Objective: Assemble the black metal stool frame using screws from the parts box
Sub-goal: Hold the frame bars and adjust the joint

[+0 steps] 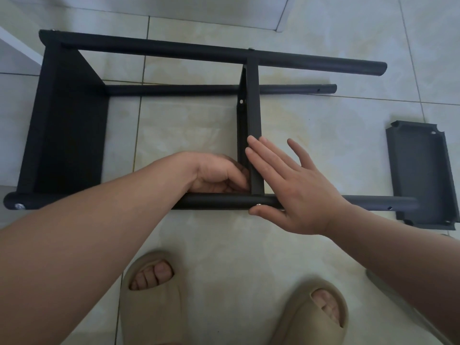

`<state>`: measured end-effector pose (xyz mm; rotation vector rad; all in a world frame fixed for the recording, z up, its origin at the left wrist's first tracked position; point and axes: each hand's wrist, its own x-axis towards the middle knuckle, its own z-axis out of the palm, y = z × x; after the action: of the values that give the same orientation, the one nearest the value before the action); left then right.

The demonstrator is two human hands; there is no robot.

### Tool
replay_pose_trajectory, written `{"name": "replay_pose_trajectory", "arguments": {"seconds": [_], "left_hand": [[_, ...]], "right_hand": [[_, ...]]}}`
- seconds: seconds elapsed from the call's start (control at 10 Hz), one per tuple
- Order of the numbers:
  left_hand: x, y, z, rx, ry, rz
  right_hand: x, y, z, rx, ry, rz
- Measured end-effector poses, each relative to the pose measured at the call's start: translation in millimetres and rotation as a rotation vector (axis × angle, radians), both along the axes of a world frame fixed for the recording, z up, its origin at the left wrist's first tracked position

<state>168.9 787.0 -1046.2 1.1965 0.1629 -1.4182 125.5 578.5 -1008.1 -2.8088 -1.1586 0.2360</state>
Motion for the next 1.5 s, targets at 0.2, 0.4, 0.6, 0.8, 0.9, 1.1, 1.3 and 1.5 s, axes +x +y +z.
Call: {"name": "replay_pose_trajectory", "arguments": {"seconds": [0.2,0.4,0.6,0.8,0.9,1.1,1.3,1.5], "left_hand": [[2.6,-0.9,-0.3,0.017,-0.001,-0.093],[2.5,-1.7,0.1,0.036,-0.056,-0.033],[-0.9,-1.9,-0.4,0.025,-0.075,0.034],[-2.6,-0.1,-3.2,-0.003,-0.085,0.049],[-3.6,2.5,-2.3,-0.045,-0.053,-0.035],[-6.3,0.0,-3.9,0.053,-0.171,-0.033],[-4.9,2.0,-6.8,-0.051,-0.099,0.055],[-5.6,-0.1,-7.0,-0.009,-0.155,0.027]], "right_hand": [[-0.2,0.0,0.8,-0.001,0.001,-0.002],[-1.5,0.2,-0.1,-0.010,-0.013,0.001],[-1.7,0.3,0.3,0.004,-0.020,0.001],[-1.6,0.1,0.2,0.006,-0.018,0.002],[-1.9,0.2,0.0,0.005,-0.004,-0.001],[-2.4,0.8,-1.6,0.015,0.018,-0.007],[-2.5,1.8,-0.6,0.013,0.038,-0.019],[-2.6,2.5,1.3,-0.014,0.039,-0.018]]}}
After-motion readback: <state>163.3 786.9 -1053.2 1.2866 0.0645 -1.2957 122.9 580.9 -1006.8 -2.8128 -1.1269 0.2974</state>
